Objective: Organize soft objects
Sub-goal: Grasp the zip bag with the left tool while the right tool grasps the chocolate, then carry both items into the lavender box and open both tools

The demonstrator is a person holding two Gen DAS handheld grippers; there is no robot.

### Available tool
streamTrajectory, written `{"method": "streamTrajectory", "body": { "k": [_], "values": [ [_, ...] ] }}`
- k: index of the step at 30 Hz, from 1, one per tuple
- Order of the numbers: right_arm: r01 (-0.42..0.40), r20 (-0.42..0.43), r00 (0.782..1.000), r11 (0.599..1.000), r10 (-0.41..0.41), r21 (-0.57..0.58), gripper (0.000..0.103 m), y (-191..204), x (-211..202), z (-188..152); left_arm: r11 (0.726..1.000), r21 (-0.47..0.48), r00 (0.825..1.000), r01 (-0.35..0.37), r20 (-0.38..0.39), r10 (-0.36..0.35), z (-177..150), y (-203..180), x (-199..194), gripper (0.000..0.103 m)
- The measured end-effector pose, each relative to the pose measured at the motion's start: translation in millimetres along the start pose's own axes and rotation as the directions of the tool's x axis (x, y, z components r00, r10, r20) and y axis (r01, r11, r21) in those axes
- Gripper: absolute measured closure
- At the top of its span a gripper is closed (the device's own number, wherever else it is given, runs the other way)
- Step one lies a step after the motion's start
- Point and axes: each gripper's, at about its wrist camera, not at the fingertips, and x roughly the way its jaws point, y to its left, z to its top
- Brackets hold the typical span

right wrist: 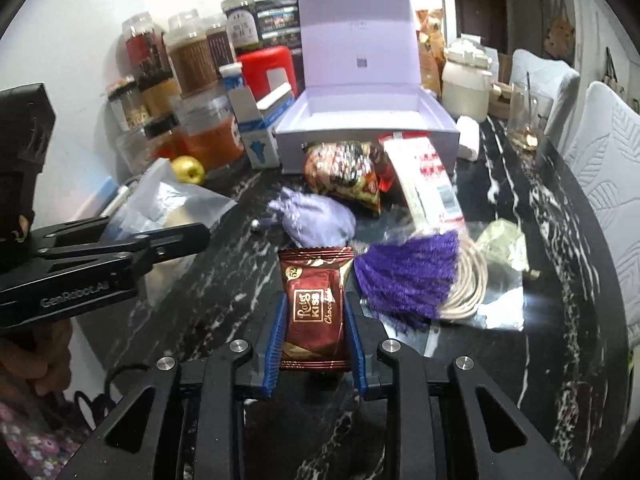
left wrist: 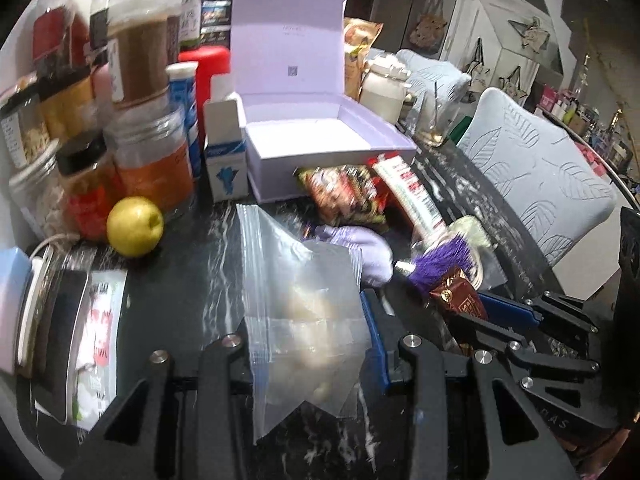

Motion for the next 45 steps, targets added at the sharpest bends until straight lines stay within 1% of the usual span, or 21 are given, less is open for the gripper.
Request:
{"method": "streamTrajectory", "body": {
  "k": [3, 10, 15, 20, 24, 26, 29, 33, 39, 45],
  "values": [
    [-0.007, 0.031, 0.999, 1.0, 0.007, -0.007, 0.075, -2, -9, 7, 1.0, 0.014, 0.999, 0.01, 0.032, -0.011, 13, -5, -4, 0.064],
    [-0.023, 0.102, 0.995, 1.0, 0.024, -0.014, 0.075, -12, -25, 35, 0.998, 0.067, 0.993, 0.004, 0.122, -0.012, 46, -18, -14, 0.064],
    [0.0, 0.152, 0.988, 0.999, 0.005, -0.038, 0.075, -22, -29, 61, 0.994, 0.11, 0.982, 0.004, 0.185, -0.025, 73, -30, -16, 0.064],
    [0.013, 0.188, 0.982, 0.999, -0.004, -0.049, 0.075, -34, -27, 87, 0.99, 0.14, 0.976, 0.015, 0.214, -0.045, 99, -40, -11, 0.064],
    [0.005, 0.203, 0.979, 0.998, 0.007, -0.058, 0.075, -42, -23, 107, 0.989, 0.147, 0.969, 0.025, 0.239, -0.06, 123, -43, -1, 0.064],
    [0.001, 0.21, 0.978, 0.998, 0.013, -0.067, 0.075, -46, -21, 116, 0.988, 0.151, 0.966, 0.012, 0.255, -0.051, 135, -44, 4, 0.064],
    [0.011, 0.221, 0.975, 0.997, 0.008, -0.082, 0.075, -54, -17, 133, 0.99, 0.141, 0.963, -0.001, 0.268, -0.037, 152, -42, 14, 0.064],
    [0.002, 0.239, 0.971, 0.996, 0.019, -0.088, 0.075, -68, -6, 159, 0.991, 0.128, 0.96, -0.026, 0.281, -0.011, 178, -38, 33, 0.064],
    [0.014, 0.262, 0.965, 0.996, 0.011, -0.093, 0.075, -87, 19, 194, 0.997, 0.072, 0.966, 0.0, 0.259, -0.019, 212, -22, 64, 0.064],
    [0.022, 0.282, 0.959, 0.996, 0.005, -0.091, 0.075, -104, 46, 229, 0.999, 0.027, 0.965, -0.043, 0.26, 0.035, 235, -8, 97, 0.064]
  ]
}}
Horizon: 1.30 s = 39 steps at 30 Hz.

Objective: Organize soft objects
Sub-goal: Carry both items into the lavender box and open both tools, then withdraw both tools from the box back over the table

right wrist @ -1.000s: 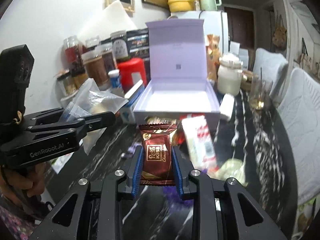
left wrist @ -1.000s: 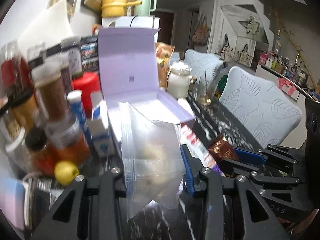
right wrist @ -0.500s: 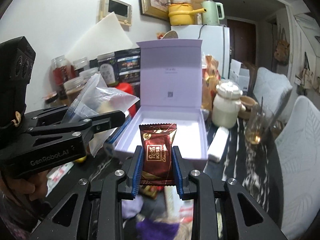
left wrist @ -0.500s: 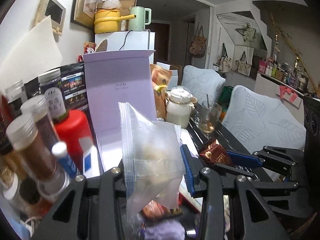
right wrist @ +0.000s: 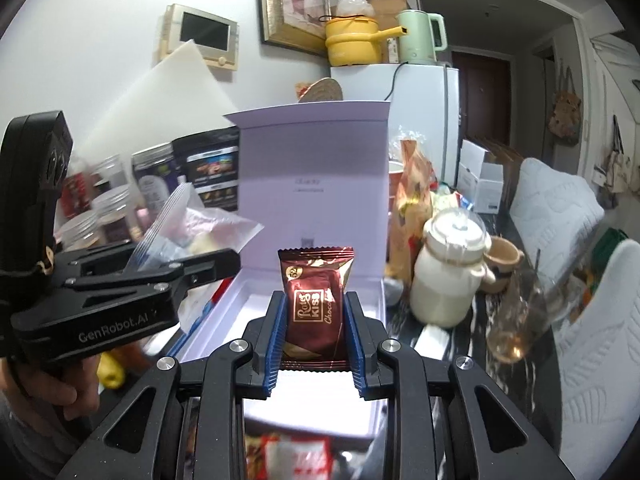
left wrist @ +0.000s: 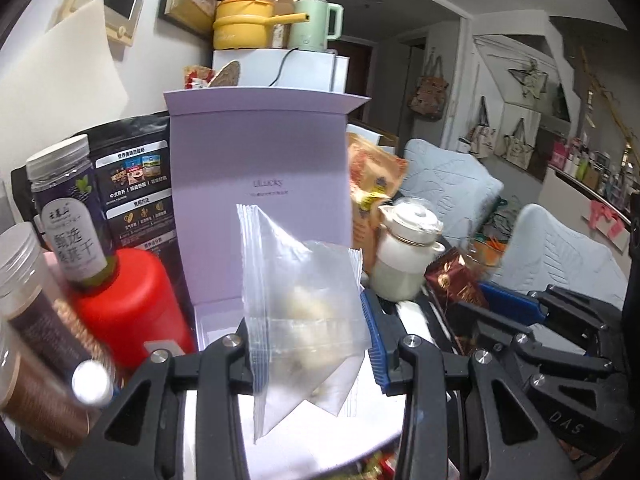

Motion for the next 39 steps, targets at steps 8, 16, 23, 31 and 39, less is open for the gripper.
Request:
{"method": "streamTrajectory", "body": {
  "k": [8, 16, 23, 31, 39],
  "values": [
    [-0.05, -0.041, 0.998, 0.999, 0.051, 0.015, 0.075, -13, 55, 20, 0.997, -0.053, 0.997, -0.059, -0.044, 0.057, -1, 22, 46, 0.064],
    [-0.032, -0.095, 0.995, 0.998, 0.038, 0.055, 0.075, -21, 89, 13, 0.989, -0.067, 0.981, -0.131, -0.149, 0.12, -22, 33, 81, 0.064],
    [-0.011, -0.152, 0.988, 0.999, 0.017, 0.04, 0.075, -23, 106, 0, 0.983, -0.047, 0.974, -0.177, -0.153, 0.168, -24, 37, 86, 0.064],
    [-0.005, -0.168, 0.986, 0.999, 0.013, 0.044, 0.049, -24, 114, -2, 0.973, -0.087, 0.946, -0.214, -0.266, 0.184, -24, 45, 105, 0.063],
    [0.034, -0.157, 0.987, 0.999, -0.029, 0.034, 0.047, -29, 108, 1, 0.967, -0.055, 0.944, -0.251, -0.235, 0.231, -21, 43, 102, 0.029]
  ]
}}
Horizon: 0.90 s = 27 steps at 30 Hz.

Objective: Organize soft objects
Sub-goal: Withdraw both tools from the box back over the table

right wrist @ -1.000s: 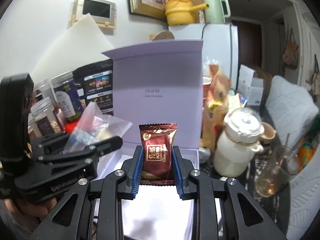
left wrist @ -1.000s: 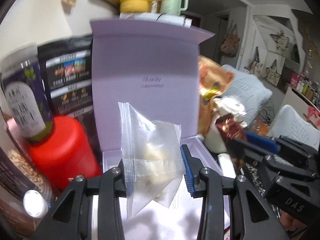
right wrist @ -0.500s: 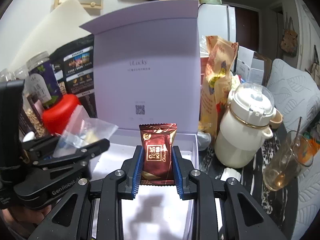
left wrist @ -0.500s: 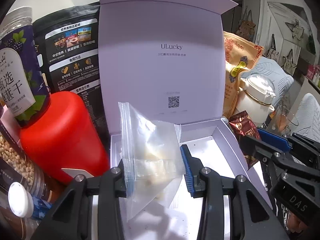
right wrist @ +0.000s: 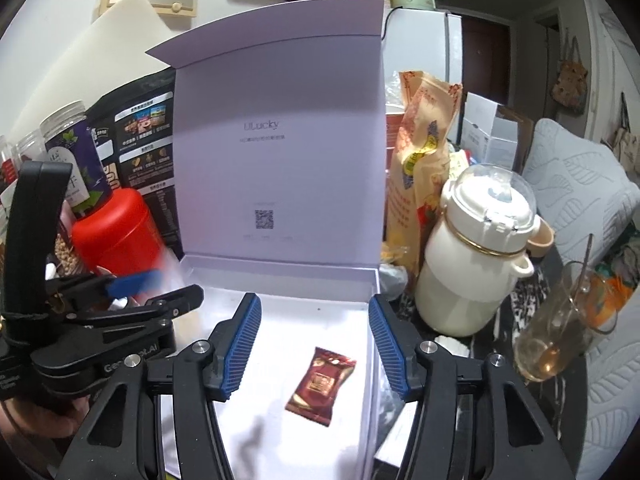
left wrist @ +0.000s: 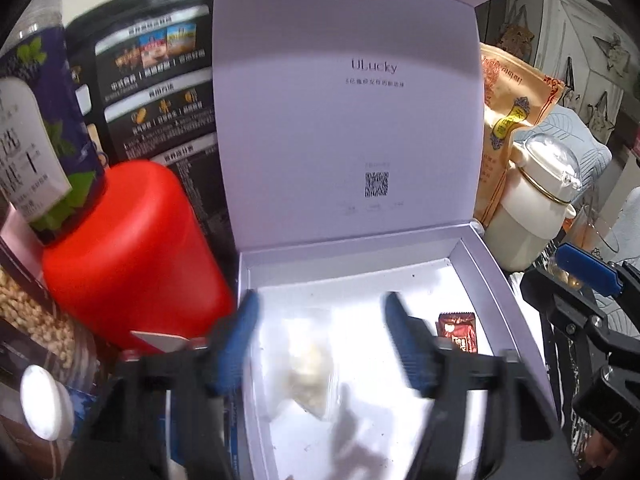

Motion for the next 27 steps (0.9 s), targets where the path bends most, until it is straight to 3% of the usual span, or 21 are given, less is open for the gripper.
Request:
{"method": "streamTrajectory", "body": {
  "k": [12, 20, 27],
  "values": [
    [0.03, 0.012, 0.999, 1.0, -0.03, -0.004, 0.047, -2, -16, 4, 1.0, -0.003, 0.998, 0.025, 0.052, -0.025, 5, 3, -24, 0.026],
    [0.041, 0.061, 0.997, 0.999, -0.04, -0.015, 0.047, 6, -46, 15, 0.999, 0.022, 0.991, 0.035, 0.13, -0.037, 12, 1, -69, 0.026],
    [0.048, 0.13, 0.99, 0.999, -0.044, -0.022, 0.047, 16, -90, 23, 0.998, 0.039, 0.973, 0.041, 0.224, -0.049, 14, 2, -127, 0.026]
  ]
}}
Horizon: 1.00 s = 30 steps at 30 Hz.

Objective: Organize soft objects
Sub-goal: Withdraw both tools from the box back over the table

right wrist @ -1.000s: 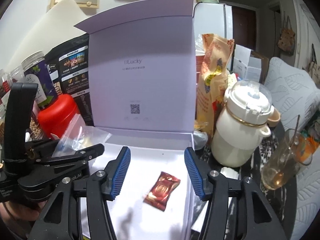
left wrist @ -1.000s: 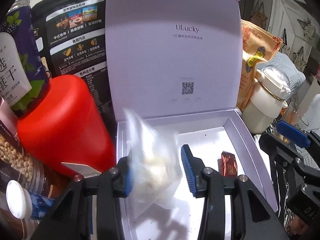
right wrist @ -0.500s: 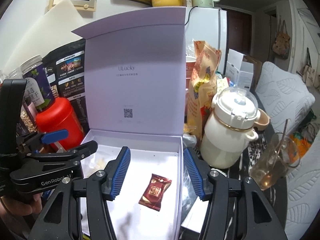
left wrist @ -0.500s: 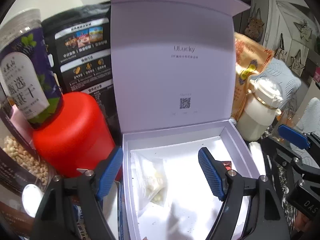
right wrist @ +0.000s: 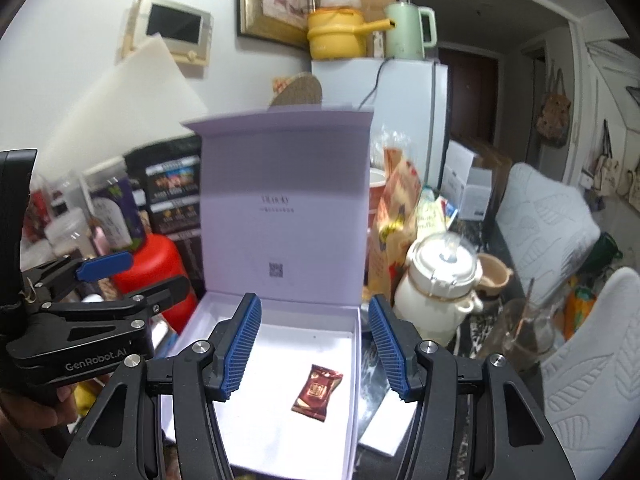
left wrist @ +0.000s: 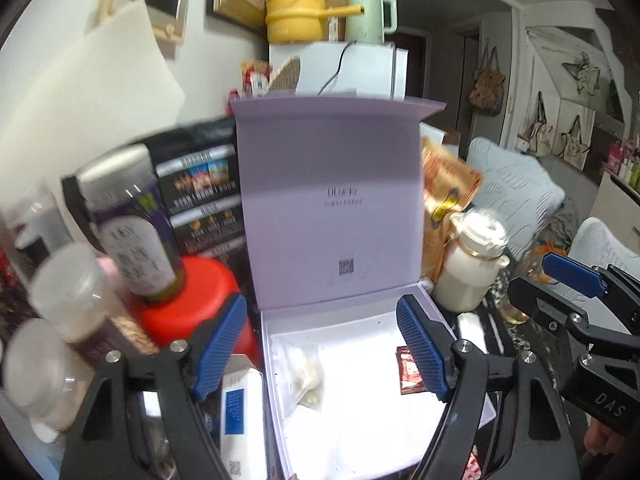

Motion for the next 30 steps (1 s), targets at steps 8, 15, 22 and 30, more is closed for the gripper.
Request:
{"method": "streamTrajectory", "body": {
  "k": [8, 15, 22, 30],
  "values": [
    [0.008, 0.073, 0.997, 1.0, -0.007, -0.019, 0.047, 15, -58, 8, 1.0, 0.026, 0.997, -0.005, 0.082, 0.003, 3, -5, -59, 0.026],
    [0.007, 0.118, 0.993, 1.0, -0.004, -0.027, 0.038, 26, -102, 0, 0.999, 0.044, 0.993, 0.027, 0.117, -0.032, -9, -9, -97, 0.024],
    [0.027, 0.145, 0.989, 0.999, -0.02, -0.046, 0.028, 43, -140, -15, 0.998, 0.067, 0.988, 0.004, 0.155, -0.014, -31, -7, -130, 0.0],
    [0.049, 0.152, 0.987, 0.999, -0.045, -0.024, 0.02, 57, -167, -42, 0.991, 0.134, 0.985, -0.003, 0.173, -0.02, -58, -6, -161, 0.0]
  ]
}}
